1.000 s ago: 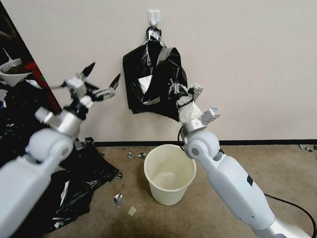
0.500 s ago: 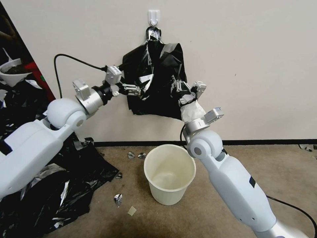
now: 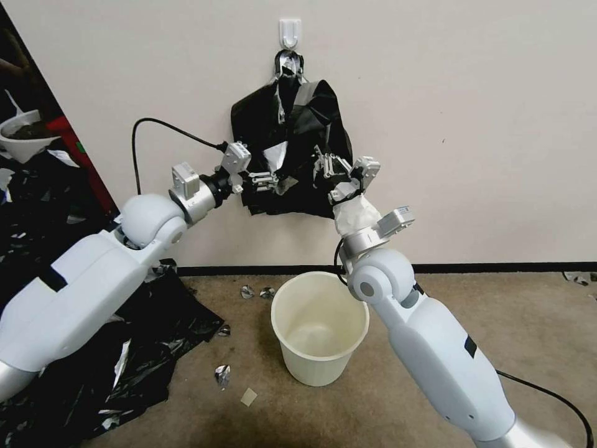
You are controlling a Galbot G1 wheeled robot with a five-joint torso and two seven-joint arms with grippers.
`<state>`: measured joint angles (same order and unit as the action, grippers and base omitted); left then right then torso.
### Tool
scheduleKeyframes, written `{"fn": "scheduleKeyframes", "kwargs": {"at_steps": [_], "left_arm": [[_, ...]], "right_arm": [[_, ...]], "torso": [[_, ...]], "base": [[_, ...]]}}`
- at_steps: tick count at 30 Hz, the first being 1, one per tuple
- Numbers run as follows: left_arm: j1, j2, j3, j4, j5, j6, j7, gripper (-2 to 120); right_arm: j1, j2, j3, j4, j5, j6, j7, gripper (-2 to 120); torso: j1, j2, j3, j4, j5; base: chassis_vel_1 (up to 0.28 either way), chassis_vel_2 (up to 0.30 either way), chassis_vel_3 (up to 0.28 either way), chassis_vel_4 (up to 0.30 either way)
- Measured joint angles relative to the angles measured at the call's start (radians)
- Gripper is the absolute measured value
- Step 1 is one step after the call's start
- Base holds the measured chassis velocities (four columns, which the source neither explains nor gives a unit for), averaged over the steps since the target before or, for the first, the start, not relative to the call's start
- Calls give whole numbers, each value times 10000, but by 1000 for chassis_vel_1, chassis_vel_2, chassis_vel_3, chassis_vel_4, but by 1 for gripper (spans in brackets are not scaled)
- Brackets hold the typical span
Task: Place a trash bag onto the trash bin.
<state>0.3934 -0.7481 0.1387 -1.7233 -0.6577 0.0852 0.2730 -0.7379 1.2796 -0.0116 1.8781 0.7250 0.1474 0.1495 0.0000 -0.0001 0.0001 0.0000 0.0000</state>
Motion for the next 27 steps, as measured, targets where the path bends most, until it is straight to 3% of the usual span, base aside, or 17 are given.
{"fn": "scheduleKeyframes", "kwargs": {"at_steps": [1,4,10,17,24,27], "left_arm": [[0,0,0,0,0,0,0,63],[139,0,-152,4,1,297,116,47],[492,-29,-540,-76,16,588,136,31],[1881,-119,-1675,-885,-89,829,-212,1],[3450,-438,-2977,-1923,-461,111,-1109,0],[4589,-913,-3999,-2586,-438,-449,-1730,0]], "right_arm": [[0,0,0,0,0,0,0,0],[-13,20,56,-31,-8,-1,-10,0],[-18,14,128,-42,-7,-1,-10,0],[-230,-69,304,-2,25,60,-4,0],[-825,-56,461,313,364,314,458,0],[-1473,70,542,790,767,431,1107,0]], "torso": [[0,0,0,0,0],[0,0,0,0,0],[0,0,0,1,-1],[0,0,-1,0,0],[-1,0,-2,0,0],[-1,1,-2,1,1]], "base": [[0,0,0,0],[0,0,0,0],[0,0,0,0],[0,0,0,0],[0,0,0,0],[0,0,0,0]]}}
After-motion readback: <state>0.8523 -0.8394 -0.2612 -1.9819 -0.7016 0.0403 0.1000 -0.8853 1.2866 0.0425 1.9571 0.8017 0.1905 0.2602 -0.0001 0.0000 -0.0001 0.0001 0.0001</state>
